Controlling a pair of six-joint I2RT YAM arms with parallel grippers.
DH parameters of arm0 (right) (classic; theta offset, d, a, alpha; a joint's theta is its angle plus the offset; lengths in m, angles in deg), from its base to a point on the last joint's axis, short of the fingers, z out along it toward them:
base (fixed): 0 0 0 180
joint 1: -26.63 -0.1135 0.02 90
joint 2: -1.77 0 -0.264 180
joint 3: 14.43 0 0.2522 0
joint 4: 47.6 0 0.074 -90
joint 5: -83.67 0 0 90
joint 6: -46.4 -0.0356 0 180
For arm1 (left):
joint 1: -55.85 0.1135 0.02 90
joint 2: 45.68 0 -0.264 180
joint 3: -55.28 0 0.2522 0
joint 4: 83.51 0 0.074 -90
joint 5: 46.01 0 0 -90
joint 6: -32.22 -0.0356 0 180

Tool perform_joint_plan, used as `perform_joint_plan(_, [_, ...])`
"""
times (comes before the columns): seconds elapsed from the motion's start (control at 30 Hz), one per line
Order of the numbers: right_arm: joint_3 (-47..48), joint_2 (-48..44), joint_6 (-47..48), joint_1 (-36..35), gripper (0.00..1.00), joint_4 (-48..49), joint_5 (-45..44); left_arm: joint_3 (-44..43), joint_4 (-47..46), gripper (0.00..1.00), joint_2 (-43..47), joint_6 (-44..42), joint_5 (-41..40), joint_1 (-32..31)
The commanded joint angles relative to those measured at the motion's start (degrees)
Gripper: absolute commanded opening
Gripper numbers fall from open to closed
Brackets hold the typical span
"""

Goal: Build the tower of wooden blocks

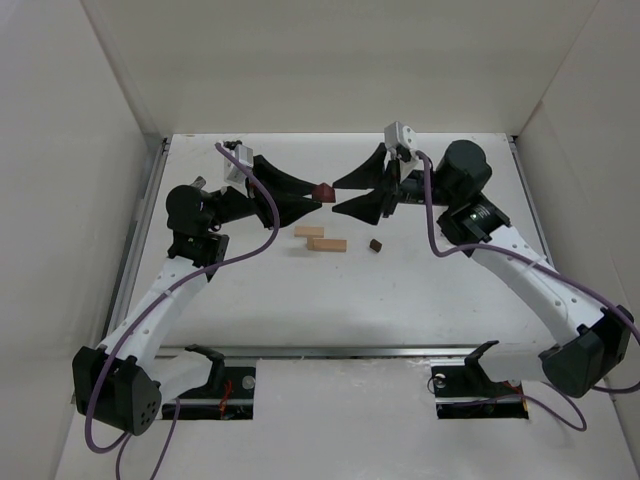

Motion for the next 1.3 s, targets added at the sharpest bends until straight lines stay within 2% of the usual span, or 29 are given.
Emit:
perform_joint_plan(0.0, [2.4, 0.1, -0.6, -0.4, 0.56, 3.1, 0.7, -2.4, -4.2, 0.0, 0.5, 0.3, 0.3, 0.1])
perform_joint_plan(0.17, [2.4, 0.6, -0.6, -0.4, 0.57, 3.6, -0.5, -2.4, -4.2, 0.0, 0.5, 0.3, 0.8, 0.1])
perform_joint_plan(0.23, [3.0, 0.6, -0.6, -0.4, 0.54, 3.6, -0.5, -2.4, -4.2, 0.0, 0.5, 0.3, 0.8, 0.1])
perform_joint_plan(0.4, [3.5, 1.1, -1.1, -0.4, 0.54, 4.1, -0.5, -1.9, -3.7, 0.0, 0.5, 0.3, 0.8, 0.1])
perform_joint_plan(0.73, [3.5, 1.1, -1.6, -0.9, 0.46, 4.1, -0.5, -1.3, -3.1, 0.0, 0.5, -0.2, 0.8, 0.1])
perform_joint_plan(0.83, [3.5, 1.1, -1.6, -0.9, 0.41, 4.1, -0.5, -1.3, -3.1, 0.0, 0.5, -0.2, 0.8, 0.1])
perform_joint_plan(0.97, [3.5, 1.7, -1.6, -0.9, 0.29, 4.1, -0.5, -1.3, -2.6, 0.0, 0.5, -0.8, 1.4, 0.1])
perform_joint_plan(1.03, [3.5, 1.7, -1.6, -0.9, 0.28, 4.1, -0.5, -1.3, -2.1, 0.0, 0.5, -1.5, 1.4, 0.1])
perform_joint_plan(1.07, [3.5, 1.7, -1.6, -0.9, 0.28, 4.1, -1.1, -1.3, -2.1, 0.1, 0.5, -1.5, 1.4, 0.1])
perform_joint_plan(1.17, [2.4, 0.9, -0.9, -0.9, 0.24, 4.1, -1.7, -1.3, -0.8, 0.22, 0.5, -2.6, 0.8, 0.1])
perform_joint_plan(1.2, [2.4, 0.4, -0.2, -0.9, 0.21, 4.1, -2.2, -1.3, -0.3, 0.34, 0.5, -2.6, 0.8, 0.1])
perform_joint_plan(1.27, [1.3, -0.1, 1.2, -0.9, 0.2, 4.1, -2.8, -1.3, 0.5, 0.44, 0.5, -3.3, 0.8, 0.1])
